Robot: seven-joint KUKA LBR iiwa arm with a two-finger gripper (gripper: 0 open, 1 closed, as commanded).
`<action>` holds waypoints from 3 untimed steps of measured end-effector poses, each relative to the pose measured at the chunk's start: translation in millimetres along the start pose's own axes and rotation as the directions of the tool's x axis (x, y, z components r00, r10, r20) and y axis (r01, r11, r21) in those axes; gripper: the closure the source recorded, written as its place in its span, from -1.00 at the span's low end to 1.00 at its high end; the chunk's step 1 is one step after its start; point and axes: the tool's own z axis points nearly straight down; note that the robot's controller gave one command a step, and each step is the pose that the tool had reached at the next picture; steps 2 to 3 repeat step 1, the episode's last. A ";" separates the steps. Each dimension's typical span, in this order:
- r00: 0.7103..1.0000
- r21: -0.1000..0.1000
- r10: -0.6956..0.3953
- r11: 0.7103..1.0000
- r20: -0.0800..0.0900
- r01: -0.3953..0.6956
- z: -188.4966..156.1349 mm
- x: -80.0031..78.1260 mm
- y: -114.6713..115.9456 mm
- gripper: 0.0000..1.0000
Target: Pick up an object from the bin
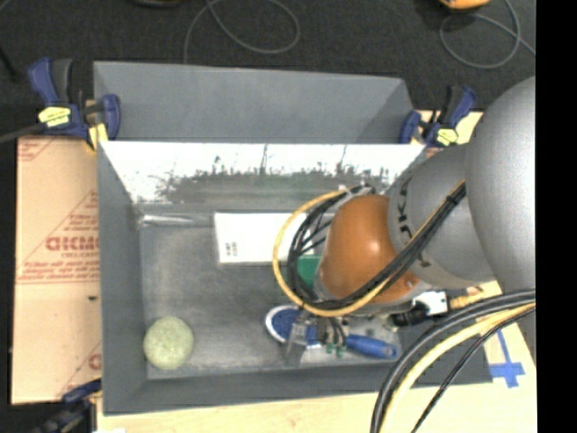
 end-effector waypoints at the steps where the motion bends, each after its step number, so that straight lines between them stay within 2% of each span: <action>1: 1.000 0.000 0.000 1.000 0.000 0.000 0.0 0.0 0.0 1.00; 3: 1.000 0.000 0.000 1.000 0.000 0.000 0.0 0.0 0.0 1.00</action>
Offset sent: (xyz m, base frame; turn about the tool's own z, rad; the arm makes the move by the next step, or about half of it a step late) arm 0.0000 -0.0002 0.0171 0.0000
